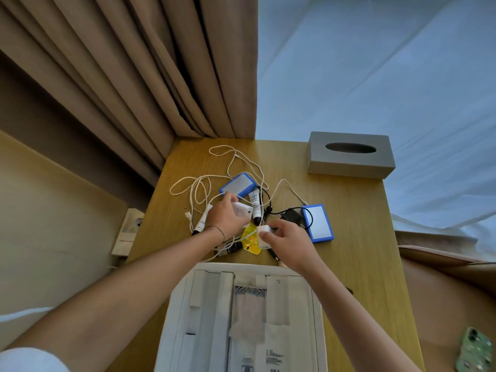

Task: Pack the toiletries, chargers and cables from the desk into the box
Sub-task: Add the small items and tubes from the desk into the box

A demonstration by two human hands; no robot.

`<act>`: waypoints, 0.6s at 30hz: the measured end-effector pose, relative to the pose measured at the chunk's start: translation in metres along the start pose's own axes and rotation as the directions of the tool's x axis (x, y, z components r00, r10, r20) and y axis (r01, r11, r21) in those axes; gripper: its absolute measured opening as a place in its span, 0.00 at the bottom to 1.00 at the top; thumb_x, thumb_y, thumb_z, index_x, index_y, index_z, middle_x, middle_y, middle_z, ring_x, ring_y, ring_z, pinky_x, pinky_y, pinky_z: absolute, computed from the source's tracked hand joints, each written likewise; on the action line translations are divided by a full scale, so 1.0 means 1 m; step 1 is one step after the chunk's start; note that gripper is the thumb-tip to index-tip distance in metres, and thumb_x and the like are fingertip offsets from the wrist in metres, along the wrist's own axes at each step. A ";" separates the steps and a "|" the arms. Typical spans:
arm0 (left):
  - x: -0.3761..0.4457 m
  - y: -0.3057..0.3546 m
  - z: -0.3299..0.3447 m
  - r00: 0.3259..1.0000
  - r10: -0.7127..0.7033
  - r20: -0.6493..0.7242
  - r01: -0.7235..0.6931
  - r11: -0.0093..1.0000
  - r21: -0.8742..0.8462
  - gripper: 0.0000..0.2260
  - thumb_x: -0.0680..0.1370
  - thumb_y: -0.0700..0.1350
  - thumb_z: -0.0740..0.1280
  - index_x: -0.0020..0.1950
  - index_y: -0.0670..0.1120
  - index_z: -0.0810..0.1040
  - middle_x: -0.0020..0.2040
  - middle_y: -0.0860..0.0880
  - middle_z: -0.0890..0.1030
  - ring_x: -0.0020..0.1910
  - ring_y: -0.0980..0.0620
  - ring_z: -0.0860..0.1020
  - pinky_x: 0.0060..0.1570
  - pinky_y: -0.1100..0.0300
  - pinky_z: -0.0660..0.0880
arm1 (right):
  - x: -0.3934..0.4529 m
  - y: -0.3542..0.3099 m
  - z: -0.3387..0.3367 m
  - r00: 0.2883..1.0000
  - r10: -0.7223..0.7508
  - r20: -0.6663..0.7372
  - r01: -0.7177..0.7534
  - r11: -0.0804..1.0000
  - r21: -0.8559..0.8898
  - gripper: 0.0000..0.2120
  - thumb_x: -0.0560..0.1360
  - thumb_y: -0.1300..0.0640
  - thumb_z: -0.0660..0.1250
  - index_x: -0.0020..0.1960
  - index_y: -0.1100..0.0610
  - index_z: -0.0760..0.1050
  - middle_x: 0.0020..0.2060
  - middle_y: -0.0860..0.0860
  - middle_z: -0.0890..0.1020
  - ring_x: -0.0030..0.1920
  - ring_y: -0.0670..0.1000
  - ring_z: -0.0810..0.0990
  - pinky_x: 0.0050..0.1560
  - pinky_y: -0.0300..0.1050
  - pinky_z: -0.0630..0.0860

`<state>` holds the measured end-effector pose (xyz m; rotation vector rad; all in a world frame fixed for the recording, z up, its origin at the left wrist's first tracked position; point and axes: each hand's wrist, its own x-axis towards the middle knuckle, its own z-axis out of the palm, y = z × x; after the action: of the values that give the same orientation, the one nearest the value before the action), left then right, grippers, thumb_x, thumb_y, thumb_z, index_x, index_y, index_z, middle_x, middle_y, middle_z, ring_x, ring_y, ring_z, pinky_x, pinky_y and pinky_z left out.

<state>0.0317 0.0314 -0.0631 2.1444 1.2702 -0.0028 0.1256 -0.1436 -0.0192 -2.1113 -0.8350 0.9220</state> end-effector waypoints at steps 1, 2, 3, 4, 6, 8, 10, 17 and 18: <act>-0.004 0.001 -0.007 1.000 -0.001 -0.011 0.000 0.997 -0.079 0.23 0.67 0.50 0.75 0.56 0.53 0.68 0.51 0.48 0.80 0.43 0.48 0.79 0.40 0.54 0.80 | -0.004 -0.002 -0.001 1.000 -0.006 -0.005 0.006 1.000 0.011 0.15 0.77 0.45 0.67 0.60 0.50 0.80 0.40 0.42 0.80 0.40 0.41 0.79 0.37 0.42 0.72; -0.009 0.002 -0.013 1.000 -0.001 -0.018 -0.002 0.988 -0.157 0.24 0.67 0.48 0.76 0.57 0.53 0.69 0.51 0.48 0.80 0.43 0.49 0.80 0.39 0.54 0.80 | -0.009 -0.005 -0.001 1.000 -0.009 -0.004 0.009 1.000 0.030 0.15 0.77 0.45 0.67 0.60 0.50 0.80 0.40 0.42 0.81 0.41 0.41 0.79 0.37 0.41 0.71; -0.014 0.004 -0.020 1.000 -0.002 -0.020 -0.003 0.971 -0.238 0.25 0.66 0.46 0.76 0.59 0.52 0.69 0.51 0.47 0.80 0.43 0.49 0.81 0.40 0.53 0.80 | -0.014 -0.007 -0.001 1.000 -0.011 0.002 0.011 0.999 0.051 0.15 0.77 0.45 0.68 0.60 0.50 0.80 0.41 0.43 0.81 0.41 0.42 0.79 0.38 0.42 0.72; -0.020 0.006 -0.028 1.000 -0.003 -0.020 -0.004 0.948 -0.318 0.27 0.67 0.44 0.77 0.61 0.52 0.70 0.52 0.47 0.81 0.44 0.49 0.81 0.42 0.54 0.80 | -0.019 -0.010 0.000 1.000 -0.016 0.010 0.015 0.997 0.072 0.15 0.77 0.45 0.68 0.60 0.50 0.80 0.41 0.44 0.82 0.41 0.43 0.79 0.38 0.42 0.72; -0.035 0.008 -0.044 1.000 -0.004 -0.014 -0.003 0.895 -0.446 0.32 0.67 0.39 0.76 0.68 0.51 0.70 0.53 0.48 0.81 0.46 0.51 0.81 0.44 0.57 0.80 | -0.033 -0.017 0.003 0.999 -0.029 0.043 0.025 0.995 0.096 0.14 0.75 0.46 0.70 0.59 0.49 0.79 0.42 0.46 0.82 0.41 0.45 0.80 0.40 0.44 0.75; -0.055 0.007 -0.061 1.000 0.008 -0.003 -0.008 0.850 -0.527 0.34 0.67 0.35 0.75 0.71 0.50 0.70 0.55 0.47 0.80 0.51 0.49 0.81 0.50 0.52 0.81 | -0.047 -0.026 0.009 0.994 -0.050 0.097 0.042 0.996 0.080 0.13 0.71 0.46 0.72 0.54 0.47 0.78 0.39 0.47 0.82 0.40 0.48 0.80 0.41 0.47 0.74; -0.077 0.003 -0.074 1.000 0.030 0.008 -0.020 0.822 -0.568 0.31 0.67 0.32 0.75 0.68 0.49 0.75 0.56 0.45 0.79 0.52 0.46 0.81 0.53 0.48 0.81 | -0.061 -0.033 0.017 0.986 -0.061 0.152 0.054 0.997 0.051 0.13 0.70 0.46 0.72 0.52 0.46 0.77 0.39 0.49 0.81 0.40 0.51 0.81 0.42 0.51 0.76; -0.143 -0.028 -0.105 0.997 0.082 -0.007 -0.064 0.726 -0.685 0.22 0.70 0.38 0.78 0.61 0.48 0.79 0.58 0.44 0.80 0.53 0.48 0.80 0.54 0.50 0.82 | -0.093 -0.039 0.061 0.934 -0.069 0.349 0.064 0.998 0.027 0.13 0.69 0.54 0.76 0.51 0.47 0.78 0.41 0.54 0.85 0.41 0.56 0.84 0.48 0.55 0.81; -0.149 -0.034 -0.108 0.997 0.081 -0.021 -0.073 0.718 -0.692 0.21 0.71 0.39 0.78 0.62 0.49 0.79 0.58 0.46 0.80 0.53 0.49 0.81 0.54 0.50 0.82 | -0.095 -0.037 0.070 0.931 -0.050 0.361 0.053 0.999 0.001 0.14 0.68 0.54 0.78 0.50 0.47 0.78 0.41 0.52 0.84 0.40 0.53 0.83 0.48 0.53 0.81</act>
<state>-0.1074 -0.0189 0.0515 1.5212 0.9554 0.4355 0.0081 -0.1722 0.0064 -1.9437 -1.0722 1.3039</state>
